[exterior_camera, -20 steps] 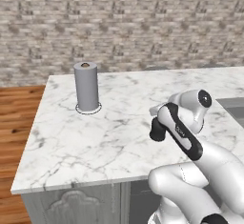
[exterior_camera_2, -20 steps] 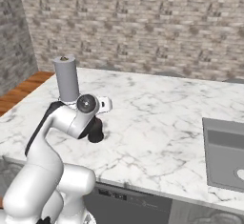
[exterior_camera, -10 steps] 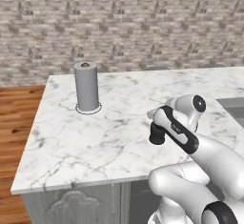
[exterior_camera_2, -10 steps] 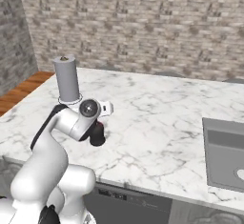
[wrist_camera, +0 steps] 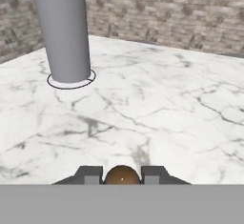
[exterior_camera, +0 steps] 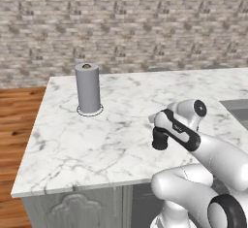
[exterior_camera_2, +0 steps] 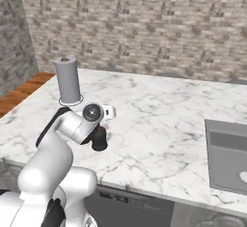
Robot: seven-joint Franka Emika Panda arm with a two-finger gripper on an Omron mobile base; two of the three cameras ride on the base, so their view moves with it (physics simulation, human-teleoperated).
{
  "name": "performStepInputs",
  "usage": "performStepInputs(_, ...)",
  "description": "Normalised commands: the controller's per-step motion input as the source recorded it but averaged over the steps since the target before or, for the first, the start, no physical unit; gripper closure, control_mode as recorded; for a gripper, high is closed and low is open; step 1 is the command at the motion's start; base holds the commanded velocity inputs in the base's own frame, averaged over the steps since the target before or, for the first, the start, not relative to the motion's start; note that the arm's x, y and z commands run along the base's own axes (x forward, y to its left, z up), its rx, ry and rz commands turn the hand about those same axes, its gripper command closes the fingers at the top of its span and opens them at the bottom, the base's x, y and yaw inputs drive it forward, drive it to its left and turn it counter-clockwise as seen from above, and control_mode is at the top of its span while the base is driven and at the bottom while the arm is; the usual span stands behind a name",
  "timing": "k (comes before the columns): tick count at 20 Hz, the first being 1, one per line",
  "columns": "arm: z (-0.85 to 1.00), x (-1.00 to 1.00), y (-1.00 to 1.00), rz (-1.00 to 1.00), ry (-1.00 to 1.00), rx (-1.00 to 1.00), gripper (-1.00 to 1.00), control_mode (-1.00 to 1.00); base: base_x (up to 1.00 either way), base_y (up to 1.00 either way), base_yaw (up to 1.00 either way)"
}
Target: Move the drinks to the dining counter.
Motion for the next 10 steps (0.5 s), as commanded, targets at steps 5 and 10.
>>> performStepInputs(5, -0.2, 0.0, 0.0, 0.0, 0.0, 0.0, 1.0, -1.0, 0.0, 0.0, 0.0)
performStepInputs(10, -0.19, 0.0, 0.0, 0.0, 0.0, 0.0, 1.0, -1.0, 0.0, 0.0, 0.0)
